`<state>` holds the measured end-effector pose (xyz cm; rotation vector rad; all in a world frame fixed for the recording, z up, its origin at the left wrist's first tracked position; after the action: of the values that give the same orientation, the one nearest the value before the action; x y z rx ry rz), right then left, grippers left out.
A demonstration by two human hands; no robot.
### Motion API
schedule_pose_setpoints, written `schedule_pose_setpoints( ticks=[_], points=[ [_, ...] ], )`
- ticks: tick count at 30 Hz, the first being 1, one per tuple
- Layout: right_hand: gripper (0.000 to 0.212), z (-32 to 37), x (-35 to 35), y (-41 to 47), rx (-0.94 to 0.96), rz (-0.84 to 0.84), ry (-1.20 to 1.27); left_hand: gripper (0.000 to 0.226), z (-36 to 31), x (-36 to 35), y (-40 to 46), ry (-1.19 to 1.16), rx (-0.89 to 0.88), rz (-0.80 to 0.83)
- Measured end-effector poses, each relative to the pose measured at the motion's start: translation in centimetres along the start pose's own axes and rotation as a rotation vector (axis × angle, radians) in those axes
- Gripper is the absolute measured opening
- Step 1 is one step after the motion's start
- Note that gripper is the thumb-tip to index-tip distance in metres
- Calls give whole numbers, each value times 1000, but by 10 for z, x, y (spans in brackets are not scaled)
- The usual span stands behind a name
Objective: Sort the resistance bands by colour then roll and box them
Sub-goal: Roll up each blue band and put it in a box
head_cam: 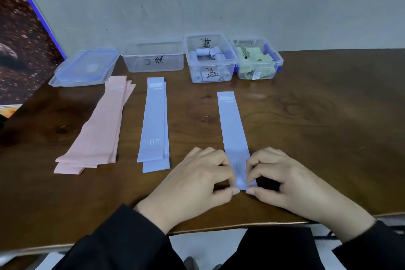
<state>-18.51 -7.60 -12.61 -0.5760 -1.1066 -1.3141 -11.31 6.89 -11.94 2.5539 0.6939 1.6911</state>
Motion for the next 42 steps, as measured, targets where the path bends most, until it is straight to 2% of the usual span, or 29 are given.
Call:
schedule_pose_setpoints(
  ticks=[4, 9, 15, 20, 29, 37, 42],
  points=[
    [13, 0, -1, -3, 6, -21, -34, 18, -1, -1, -1, 18, 7, 20],
    [13, 4, 1, 1, 26, -74, -61, 8, -3, -1, 0, 36, 16, 5],
    [6, 3, 0, 6, -10, -61, -83, 12, 1, -3, 5, -13, 97, -1],
    [6, 4, -2, 5, 14, -62, -122, 2, 0, -1, 6, -6, 107, -35],
    [9, 4, -1, 2, 13, -43, -113, 16, 0, -2, 2, 44, 73, -59],
    [15, 1, 0, 4, 11, -88, -125, 16, -1, -1, 4, 79, 72, -72],
    [10, -1, 1, 6, -25, -79, -90, 19, 2, -2, 6, 94, 109, -87]
  ],
)
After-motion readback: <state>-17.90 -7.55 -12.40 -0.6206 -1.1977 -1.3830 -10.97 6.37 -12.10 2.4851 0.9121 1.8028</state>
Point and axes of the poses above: each hand's wrist, its own y-axis towards the middle knuckle, its own x-axis out of the back of the hand, z = x × y, the point moved 7 cm from there along y, towards the middle knuckle, and after that the axes turned 5 degrees about -y, right-handed, at the moved point
